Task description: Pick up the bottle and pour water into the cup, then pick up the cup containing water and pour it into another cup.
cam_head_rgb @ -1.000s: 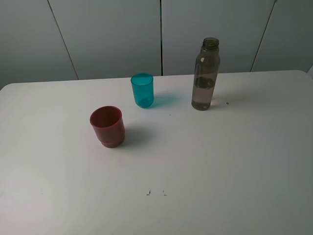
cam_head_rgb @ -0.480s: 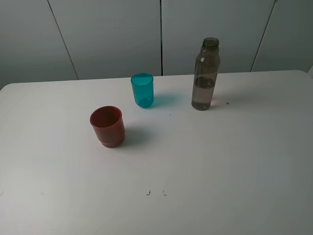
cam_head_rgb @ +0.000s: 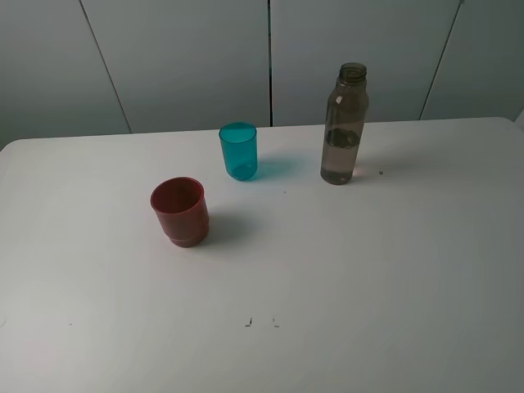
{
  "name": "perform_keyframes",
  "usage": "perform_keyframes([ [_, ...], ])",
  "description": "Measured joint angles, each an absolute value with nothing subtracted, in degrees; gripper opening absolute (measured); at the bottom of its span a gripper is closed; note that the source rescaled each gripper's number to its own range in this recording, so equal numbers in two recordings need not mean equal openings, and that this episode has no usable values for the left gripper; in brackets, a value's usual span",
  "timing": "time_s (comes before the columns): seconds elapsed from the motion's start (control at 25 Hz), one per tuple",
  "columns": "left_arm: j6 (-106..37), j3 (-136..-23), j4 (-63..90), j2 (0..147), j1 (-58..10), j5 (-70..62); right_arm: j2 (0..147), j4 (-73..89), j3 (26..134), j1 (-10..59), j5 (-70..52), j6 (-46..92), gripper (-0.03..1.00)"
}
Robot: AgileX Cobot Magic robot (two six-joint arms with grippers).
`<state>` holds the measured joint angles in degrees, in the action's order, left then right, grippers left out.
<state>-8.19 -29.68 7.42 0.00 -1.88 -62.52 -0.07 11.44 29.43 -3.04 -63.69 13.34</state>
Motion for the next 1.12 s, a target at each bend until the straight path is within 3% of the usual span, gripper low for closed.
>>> perform_keyframes([
  [0.8, -8.2, -29.7, 7.4, 0.0, -1.9, -62.5, 0.7, 17.1, 30.1, -3.0, -62.1, 13.3, 1.00],
  [1.12, -8.1, -29.7, 7.4, 0.0, -1.9, -62.4, 19.6, 17.2, 40.2, -3.0, -59.5, 16.2, 1.00],
])
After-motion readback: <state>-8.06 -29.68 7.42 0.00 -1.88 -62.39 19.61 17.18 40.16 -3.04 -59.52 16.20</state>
